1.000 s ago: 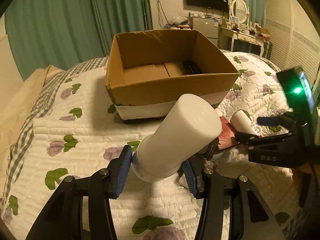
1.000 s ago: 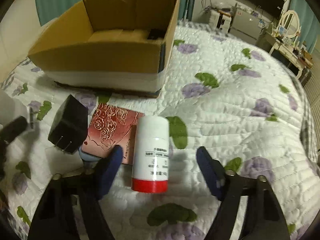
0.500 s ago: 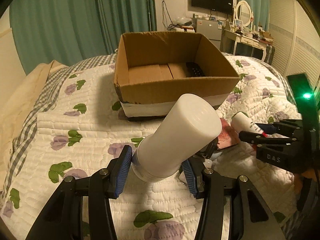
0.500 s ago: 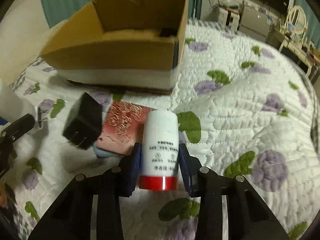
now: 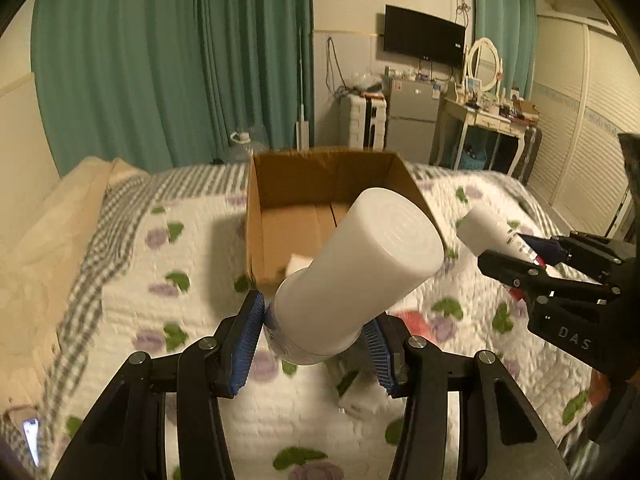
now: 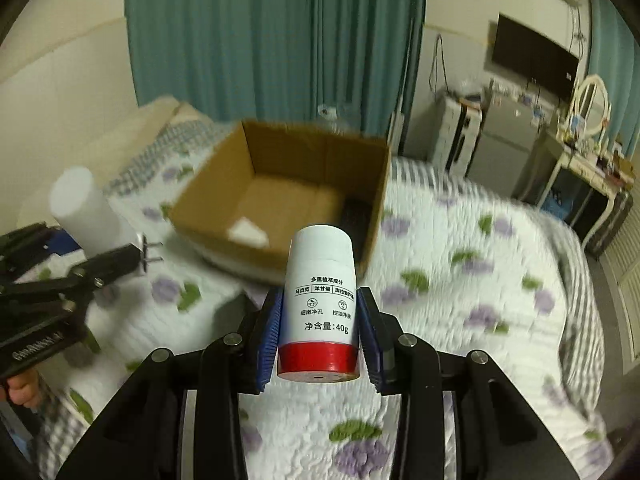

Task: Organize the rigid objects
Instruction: 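Carry both bottles over the box and open the right tool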

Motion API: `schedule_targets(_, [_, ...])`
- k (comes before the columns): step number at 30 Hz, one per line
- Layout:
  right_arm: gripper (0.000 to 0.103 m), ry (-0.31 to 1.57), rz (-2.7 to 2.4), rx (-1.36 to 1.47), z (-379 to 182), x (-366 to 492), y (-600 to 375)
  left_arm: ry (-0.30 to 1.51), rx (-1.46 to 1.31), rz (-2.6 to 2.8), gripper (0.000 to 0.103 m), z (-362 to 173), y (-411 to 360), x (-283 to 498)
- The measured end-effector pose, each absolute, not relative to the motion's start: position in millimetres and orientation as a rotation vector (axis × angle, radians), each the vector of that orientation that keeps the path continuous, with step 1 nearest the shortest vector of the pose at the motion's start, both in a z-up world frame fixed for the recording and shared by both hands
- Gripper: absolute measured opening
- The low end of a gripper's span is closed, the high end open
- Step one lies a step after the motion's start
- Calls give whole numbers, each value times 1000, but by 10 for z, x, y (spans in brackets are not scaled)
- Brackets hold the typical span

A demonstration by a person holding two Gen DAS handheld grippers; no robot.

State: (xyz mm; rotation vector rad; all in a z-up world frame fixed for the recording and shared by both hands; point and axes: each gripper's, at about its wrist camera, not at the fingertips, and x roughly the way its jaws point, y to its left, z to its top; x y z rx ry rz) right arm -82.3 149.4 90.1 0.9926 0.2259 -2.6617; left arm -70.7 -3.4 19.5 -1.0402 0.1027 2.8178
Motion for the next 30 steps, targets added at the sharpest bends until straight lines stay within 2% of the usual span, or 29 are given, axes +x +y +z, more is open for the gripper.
schedule_targets(5, [36,223,-2672,890,1216,-1101,1305,68,-1033,2829,50,381,-78,-1046])
schedule_targets(10, [36,214,-2664,859,1230,-1605,1096,78,-1067,2844,50,358,-116,-1488])
schedule_targets(20, [36,145,-2623,1035,436,-2598,971,150,-1162,2834,50,-22,-67,-2071])
schedule_targets(27, [36,111,-2639,1092,161,-2694,1067,177,-1194,2819,50,-182,1,-2197])
schedule_targets(29, [41,102,-2651,1069,207,-2703,1132,173,-1205,2817,50,-192,-3,-2197])
schedule_targets(30, [50,79,-2665,1057,259,-2695,1185,178,-1210,2818,50,-189,-3,-2194])
